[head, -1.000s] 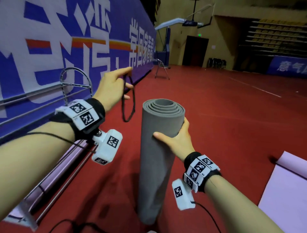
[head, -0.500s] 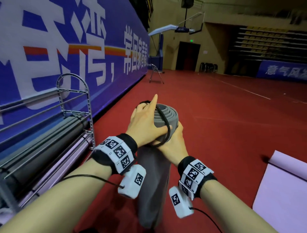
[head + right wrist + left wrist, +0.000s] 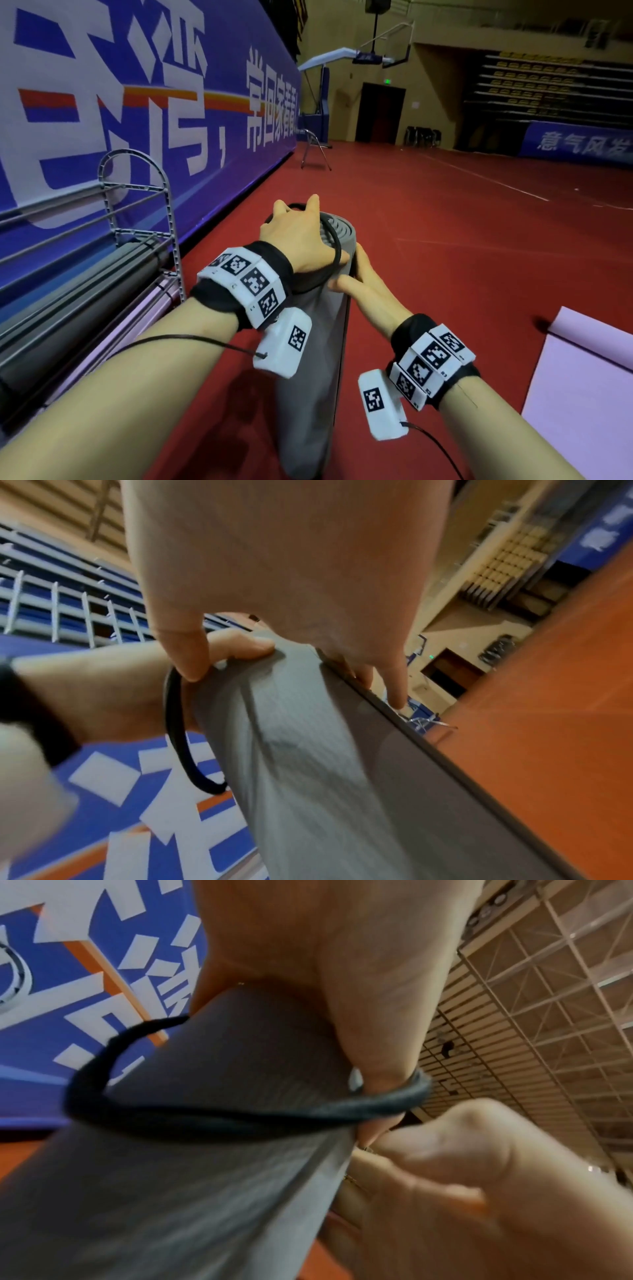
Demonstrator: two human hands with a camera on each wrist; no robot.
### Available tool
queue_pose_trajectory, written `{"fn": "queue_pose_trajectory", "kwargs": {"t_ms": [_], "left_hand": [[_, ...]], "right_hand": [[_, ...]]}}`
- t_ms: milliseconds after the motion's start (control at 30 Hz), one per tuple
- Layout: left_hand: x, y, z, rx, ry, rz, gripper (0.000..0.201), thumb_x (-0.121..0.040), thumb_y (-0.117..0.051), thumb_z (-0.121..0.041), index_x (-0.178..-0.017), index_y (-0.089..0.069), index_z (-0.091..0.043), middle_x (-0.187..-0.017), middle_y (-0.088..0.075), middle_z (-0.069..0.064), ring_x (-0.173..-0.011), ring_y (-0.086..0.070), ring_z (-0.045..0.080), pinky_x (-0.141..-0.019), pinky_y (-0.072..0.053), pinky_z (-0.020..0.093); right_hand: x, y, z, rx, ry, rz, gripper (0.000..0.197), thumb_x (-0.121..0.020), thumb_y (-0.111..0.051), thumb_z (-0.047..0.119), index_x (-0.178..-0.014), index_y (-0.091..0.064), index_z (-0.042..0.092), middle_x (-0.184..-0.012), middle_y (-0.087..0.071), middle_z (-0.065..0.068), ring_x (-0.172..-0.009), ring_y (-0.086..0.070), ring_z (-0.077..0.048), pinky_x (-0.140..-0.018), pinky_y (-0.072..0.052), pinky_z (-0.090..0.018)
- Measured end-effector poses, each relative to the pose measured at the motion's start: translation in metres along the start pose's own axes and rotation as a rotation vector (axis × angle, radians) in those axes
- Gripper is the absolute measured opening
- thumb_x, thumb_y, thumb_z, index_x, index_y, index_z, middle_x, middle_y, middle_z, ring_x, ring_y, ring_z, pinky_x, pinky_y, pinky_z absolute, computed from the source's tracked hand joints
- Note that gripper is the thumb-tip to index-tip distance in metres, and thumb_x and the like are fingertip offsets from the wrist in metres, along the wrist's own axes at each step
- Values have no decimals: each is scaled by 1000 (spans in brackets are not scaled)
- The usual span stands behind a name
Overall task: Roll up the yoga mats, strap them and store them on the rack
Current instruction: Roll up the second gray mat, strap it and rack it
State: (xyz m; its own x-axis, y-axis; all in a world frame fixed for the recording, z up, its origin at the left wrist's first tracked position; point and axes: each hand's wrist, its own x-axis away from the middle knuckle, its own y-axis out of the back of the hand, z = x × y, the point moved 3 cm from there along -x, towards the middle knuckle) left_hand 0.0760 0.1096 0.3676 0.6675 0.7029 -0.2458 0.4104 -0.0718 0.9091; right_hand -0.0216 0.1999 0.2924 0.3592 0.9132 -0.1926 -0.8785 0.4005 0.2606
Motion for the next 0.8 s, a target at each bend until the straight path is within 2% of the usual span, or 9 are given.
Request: {"fn": "queue_pose_trajectory", "kwargs": {"t_ms": [100, 167, 233, 300, 367, 433, 600, 700, 800], "left_hand": [[-7, -3, -4, 1, 12, 18, 104, -73, -66, -59, -151, -10, -19, -126, -47, 14, -131, -27, 31, -100, -40, 47], [-7, -11, -7, -34, -38, -58, 102, -77, -62, -57, -152, -7, -16, -124, -53, 8, -127, -29, 29, -96, -40, 46], [-6, -20, -10, -75, -96, -153, 96, -81, -58, -48, -153, -5, -13, -119, -56, 3, -121, -33, 28, -87, -40, 45], [-7, -26, -12, -94, -129, -216, 95, -82, -58, -46, -152, -4, -13, -113, -57, 1, -116, -35, 27, -80, -38, 42], [-10, -26, -12, -76, -142, -231, 95, -81, -58, -45, -152, -4, -13, -111, -57, 0, -115, -35, 26, -81, -39, 42], [-9, -25, -10, -64, -141, -216, 99, -77, -57, -51, -153, -4, -15, -112, -57, 0, -119, -34, 27, -88, -42, 45], [-5, -19, -1, -33, -176, -180, 119, -67, -62, -73, -154, 0, -19, -131, -49, 1, -128, -31, 27, -97, -39, 48], [4, -16, 6, 77, -273, -134, 116, -71, -67, -65, -154, 3, -24, -140, -37, 0, -133, -28, 22, -106, -33, 44], [8, -14, 23, 331, -268, -155, 87, -86, -59, -50, -153, -9, -26, -151, -33, -1, -139, -27, 18, -113, -27, 36]], "right_hand": [[-5, 7, -1, -78, -62, -58, 83, -70, -66, 43, -146, -35, 31, -132, -57, 17, -121, -54, -4, -95, -44, -30], [-5, 13, 4, -119, -112, -92, 65, -82, -62, 55, -139, -42, 29, -122, -56, 25, -112, -54, 3, -83, -41, -23], [-4, 15, 10, -58, -119, -113, 77, -74, -60, 71, -136, -37, 32, -113, -51, 32, -101, -50, 13, -80, -39, -17], [-7, 18, 8, 4, -128, -154, 95, -64, -70, 76, -139, -35, 28, -117, -56, 25, -105, -56, 6, -89, -46, -22], [-6, 21, 5, 33, -156, -201, 87, -70, -68, 68, -140, -37, 26, -121, -58, 18, -110, -58, -2, -87, -47, -27], [-4, 22, 6, 76, -169, -218, 65, -81, -59, 55, -137, -42, 25, -123, -58, 14, -114, -55, -6, -79, -42, -26], [-3, 24, 12, 223, -116, -373, 39, -96, -34, 24, -132, -49, 21, -125, -59, -4, -103, -51, -19, -72, -38, -30], [-3, 25, 9, 415, -47, -463, 42, -96, -36, 20, -137, -47, 16, -124, -61, -14, -110, -52, -32, -85, -39, -37], [-6, 24, 7, 521, -30, -429, 52, -95, -39, 20, -148, -37, 15, -132, -59, -17, -122, -49, -39, -94, -37, -38]]}}
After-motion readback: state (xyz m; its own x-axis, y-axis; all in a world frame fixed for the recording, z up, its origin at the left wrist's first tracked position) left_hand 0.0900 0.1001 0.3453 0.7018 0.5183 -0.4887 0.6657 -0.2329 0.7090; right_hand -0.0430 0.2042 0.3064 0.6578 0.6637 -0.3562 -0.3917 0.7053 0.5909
